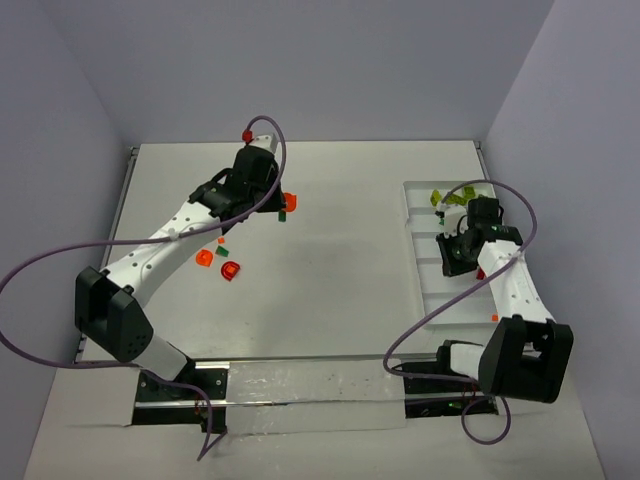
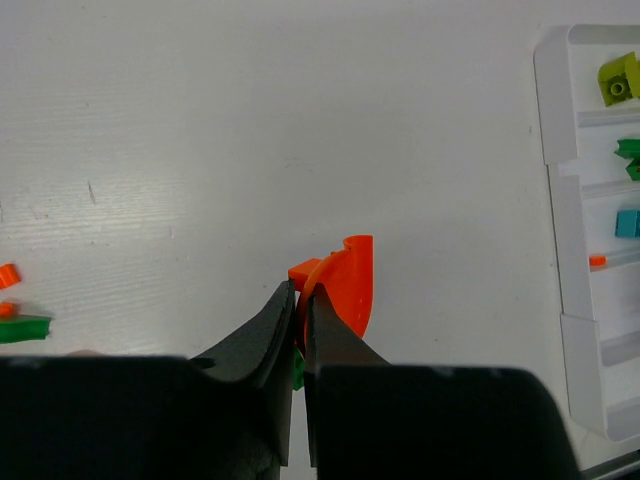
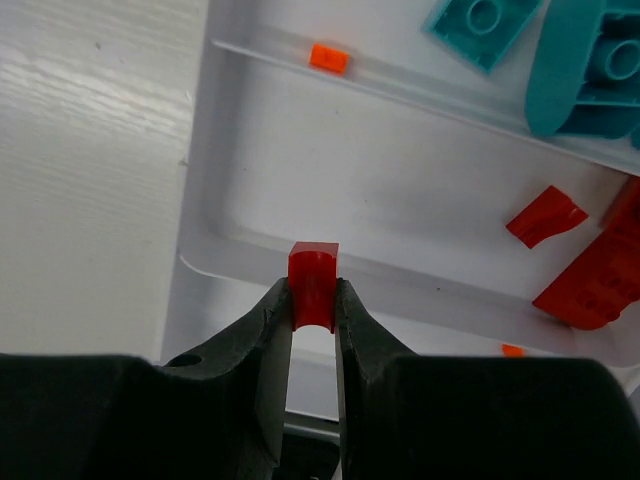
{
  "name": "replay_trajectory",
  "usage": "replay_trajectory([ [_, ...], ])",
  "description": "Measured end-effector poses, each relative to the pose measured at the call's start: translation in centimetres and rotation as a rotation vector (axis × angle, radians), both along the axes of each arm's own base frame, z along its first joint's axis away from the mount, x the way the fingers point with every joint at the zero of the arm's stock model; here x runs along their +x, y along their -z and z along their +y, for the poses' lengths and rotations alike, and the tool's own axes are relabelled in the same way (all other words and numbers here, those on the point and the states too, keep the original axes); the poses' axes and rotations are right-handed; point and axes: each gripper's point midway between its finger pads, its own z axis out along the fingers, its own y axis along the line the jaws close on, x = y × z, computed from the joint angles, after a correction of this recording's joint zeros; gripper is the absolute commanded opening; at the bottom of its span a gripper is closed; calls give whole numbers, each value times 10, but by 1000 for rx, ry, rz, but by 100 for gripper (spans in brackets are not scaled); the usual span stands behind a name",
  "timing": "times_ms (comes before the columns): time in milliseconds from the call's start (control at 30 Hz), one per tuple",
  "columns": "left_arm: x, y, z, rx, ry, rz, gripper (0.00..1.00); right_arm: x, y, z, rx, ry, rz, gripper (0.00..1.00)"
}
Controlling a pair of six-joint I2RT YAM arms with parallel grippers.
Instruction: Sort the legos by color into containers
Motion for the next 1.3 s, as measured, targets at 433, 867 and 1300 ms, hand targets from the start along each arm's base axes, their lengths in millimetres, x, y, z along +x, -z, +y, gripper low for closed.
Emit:
replay_trajectory([
  [433, -4, -4, 0, -17, 17, -6, 0, -9, 44, -24, -73, 17, 173, 34],
  [867, -4, -6, -2, -166, 26, 78, 0, 8, 24, -30, -63, 39, 145, 62],
  [1300, -5, -31, -4, -845, 116, 235, 0, 94, -159, 136, 644, -184, -333, 53],
])
